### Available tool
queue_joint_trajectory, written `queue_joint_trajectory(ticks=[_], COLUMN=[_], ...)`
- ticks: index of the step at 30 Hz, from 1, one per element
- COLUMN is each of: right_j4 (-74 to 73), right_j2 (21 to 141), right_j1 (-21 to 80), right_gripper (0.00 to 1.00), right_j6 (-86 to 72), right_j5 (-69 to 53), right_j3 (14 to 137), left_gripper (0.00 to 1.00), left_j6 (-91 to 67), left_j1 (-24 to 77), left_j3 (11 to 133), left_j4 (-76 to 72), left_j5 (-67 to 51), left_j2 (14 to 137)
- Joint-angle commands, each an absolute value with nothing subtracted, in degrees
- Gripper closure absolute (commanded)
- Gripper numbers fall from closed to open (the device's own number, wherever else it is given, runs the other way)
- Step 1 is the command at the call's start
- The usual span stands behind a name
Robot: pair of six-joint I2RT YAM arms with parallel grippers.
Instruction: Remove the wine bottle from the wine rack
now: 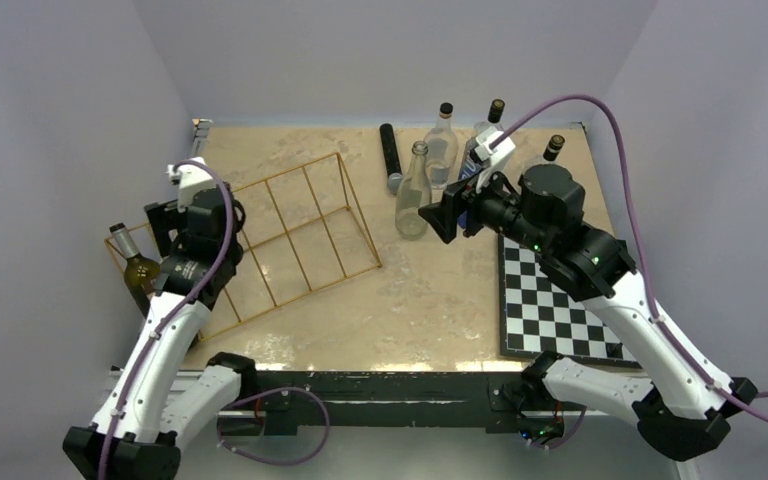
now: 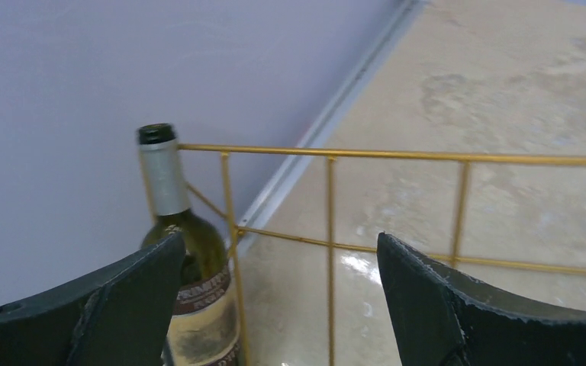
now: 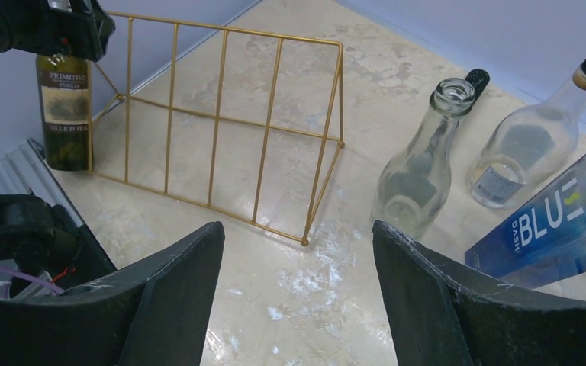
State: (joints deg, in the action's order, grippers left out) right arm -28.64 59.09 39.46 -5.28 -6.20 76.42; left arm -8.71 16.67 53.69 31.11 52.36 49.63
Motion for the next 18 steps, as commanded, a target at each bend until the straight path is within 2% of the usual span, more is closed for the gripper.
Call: queue_joint_trajectory(ticks=[1,5,8,12,18], right_j4=[-26.76,-25.77,-25.83,-26.32,-26.01], right_j2=[55.20,54.04,54.79,54.92,53.53], right_j1=[39.72,39.73,39.67,39.73,39.73], right_gripper=[0.25,0.24,0.25,0.25,0.24], right_j6=[-4.06,-4.29,-5.44,-5.24,-4.58], right_j5=[-6.29,-6.21,-8.78,-9.54,-8.00], right_j3=[75.28,74.90,75.93,76.54,75.49], left_gripper=[0.01,0.01,0.04,0.14,0.22], left_j6=[-10.81,-6.65,-8.58,-9.20,-7.71], left_j1=[3.85,-6.68,-11.19,-13.09,-14.94], left_j3=[52.81,50.92,50.85,50.08,48.16], left_j4=[25.96,19.87,18.85,15.94,11.66], left_j5=[50.46,54.88,57.18,55.52,55.51], left_j2=[49.64,53.84,56.45,58.94,59.97])
